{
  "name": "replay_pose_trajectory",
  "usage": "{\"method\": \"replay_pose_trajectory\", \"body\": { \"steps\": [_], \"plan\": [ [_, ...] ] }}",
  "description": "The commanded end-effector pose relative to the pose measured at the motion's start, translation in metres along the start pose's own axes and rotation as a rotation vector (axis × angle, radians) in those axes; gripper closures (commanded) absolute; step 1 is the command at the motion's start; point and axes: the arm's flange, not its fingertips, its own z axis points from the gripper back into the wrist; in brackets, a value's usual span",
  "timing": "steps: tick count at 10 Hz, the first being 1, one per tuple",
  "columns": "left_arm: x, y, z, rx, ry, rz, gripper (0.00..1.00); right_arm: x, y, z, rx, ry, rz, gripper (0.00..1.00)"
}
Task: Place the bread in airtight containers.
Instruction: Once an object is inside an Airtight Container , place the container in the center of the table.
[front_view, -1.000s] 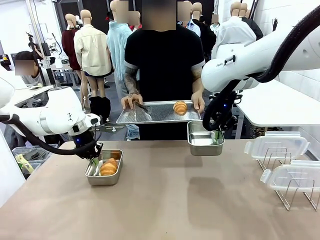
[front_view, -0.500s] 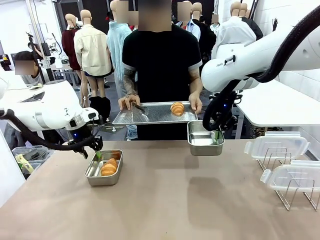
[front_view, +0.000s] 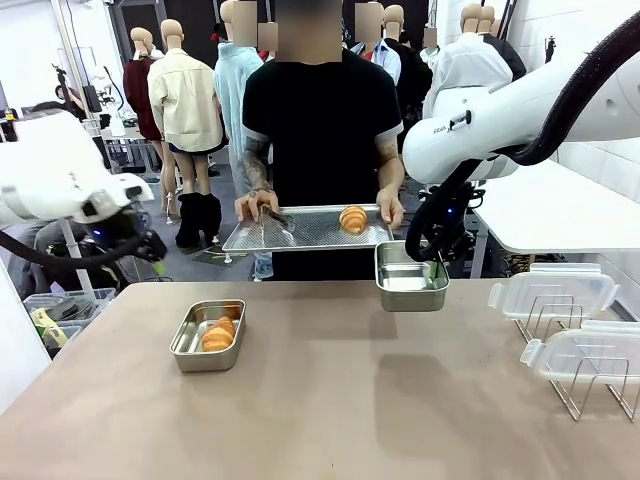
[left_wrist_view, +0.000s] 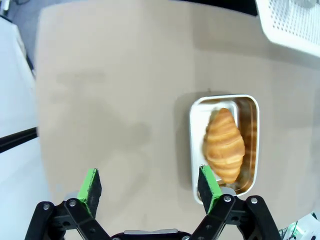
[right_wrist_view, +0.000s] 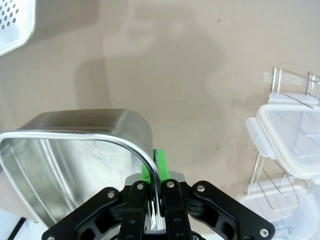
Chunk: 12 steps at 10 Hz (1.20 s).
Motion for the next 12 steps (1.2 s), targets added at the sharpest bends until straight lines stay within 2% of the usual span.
{"method": "replay_pose_trajectory", "body": {
  "steps": [1,4,5,6,12],
  "plan": [
    [-0.006,0.042,0.014,-0.005,-0.001,0.009,0.00,-0.005,-0.002,0.002,0.005,-0.001,0.004,1.00],
    [-0.007,0.080,0.030,-0.030,-0.043,-0.003,0.00,-0.005,-0.002,0.002,0.005,-0.001,0.004,1.00],
    [0.002,0.078,0.019,-0.035,-0.056,0.040,0.00,-0.005,-0.002,0.002,0.005,-0.001,0.004,1.00],
    [-0.008,0.079,0.029,0.004,-0.037,0.016,0.00,-0.005,-0.002,0.002,0.005,-0.001,0.004,1.00],
    [-0.008,0.079,0.029,0.004,-0.037,0.016,0.00,-0.005,-0.002,0.002,0.005,-0.001,0.004,1.00]
  ]
}}
